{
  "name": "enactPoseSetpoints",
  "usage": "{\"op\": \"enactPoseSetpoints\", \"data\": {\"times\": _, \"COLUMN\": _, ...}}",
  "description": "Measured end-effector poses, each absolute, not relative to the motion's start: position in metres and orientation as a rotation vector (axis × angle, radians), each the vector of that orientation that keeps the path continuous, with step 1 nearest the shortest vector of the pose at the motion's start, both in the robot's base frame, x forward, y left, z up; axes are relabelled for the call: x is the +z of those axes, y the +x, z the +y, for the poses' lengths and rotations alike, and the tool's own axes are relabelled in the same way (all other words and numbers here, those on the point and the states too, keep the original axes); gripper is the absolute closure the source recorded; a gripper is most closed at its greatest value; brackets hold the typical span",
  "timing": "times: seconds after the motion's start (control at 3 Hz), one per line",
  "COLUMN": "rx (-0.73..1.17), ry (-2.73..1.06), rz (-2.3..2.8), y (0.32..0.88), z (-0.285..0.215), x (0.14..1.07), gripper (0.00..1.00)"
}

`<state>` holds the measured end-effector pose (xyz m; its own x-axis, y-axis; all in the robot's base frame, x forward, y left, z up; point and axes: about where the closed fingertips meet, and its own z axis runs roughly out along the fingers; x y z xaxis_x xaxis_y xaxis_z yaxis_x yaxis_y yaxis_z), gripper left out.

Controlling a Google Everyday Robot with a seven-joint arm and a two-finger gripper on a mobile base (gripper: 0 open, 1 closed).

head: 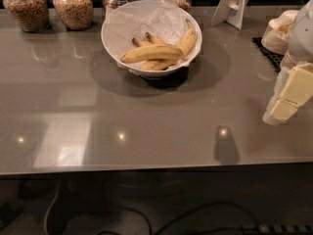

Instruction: Pick banana from white bowl

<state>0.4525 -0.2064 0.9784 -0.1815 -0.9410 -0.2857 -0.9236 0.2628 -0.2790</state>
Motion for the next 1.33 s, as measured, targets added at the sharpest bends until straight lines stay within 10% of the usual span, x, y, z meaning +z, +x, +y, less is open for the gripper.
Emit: {"op": "enactPoseSetpoints", "data": {"times": 1.33, "rx": 0.144, "ry": -1.440, "rz": 1.750, "y": 0.579, "z": -0.132, "x": 1.024, "gripper": 0.00}}
